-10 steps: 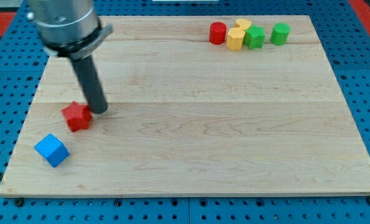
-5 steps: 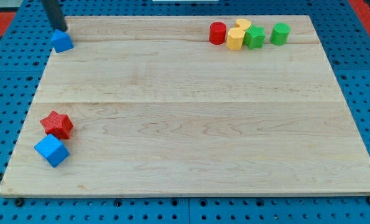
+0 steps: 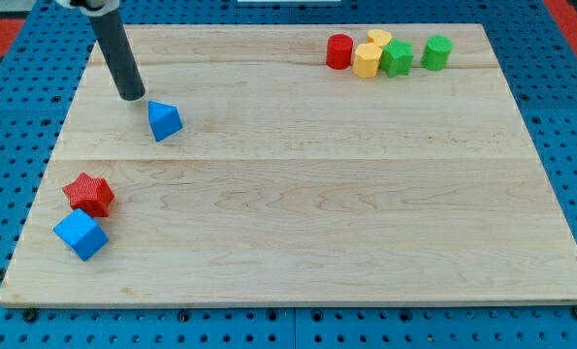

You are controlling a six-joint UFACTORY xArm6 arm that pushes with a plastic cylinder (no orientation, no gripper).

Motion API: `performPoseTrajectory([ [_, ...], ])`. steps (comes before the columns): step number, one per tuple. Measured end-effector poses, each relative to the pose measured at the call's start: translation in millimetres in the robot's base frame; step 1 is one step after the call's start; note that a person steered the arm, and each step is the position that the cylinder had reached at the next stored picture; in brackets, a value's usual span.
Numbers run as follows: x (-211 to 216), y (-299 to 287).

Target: Move blue triangle above red star

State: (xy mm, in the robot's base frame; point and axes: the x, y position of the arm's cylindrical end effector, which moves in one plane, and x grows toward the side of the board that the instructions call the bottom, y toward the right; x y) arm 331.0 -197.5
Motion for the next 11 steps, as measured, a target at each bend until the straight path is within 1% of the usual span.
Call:
performPoseTrajectory([
  [1,40.0,70.7],
  [2,110.8,45.6],
  [3,117.8,73.2],
  [4,57.2,87.2],
  [5,74.2,45.7],
  [6,130.4,30.8],
  [7,126.6,43.9],
  [8,94.0,42.9],
  [9,125.3,13.2],
  [10,131.0,-3.8],
  [11,130.5,-0.7],
])
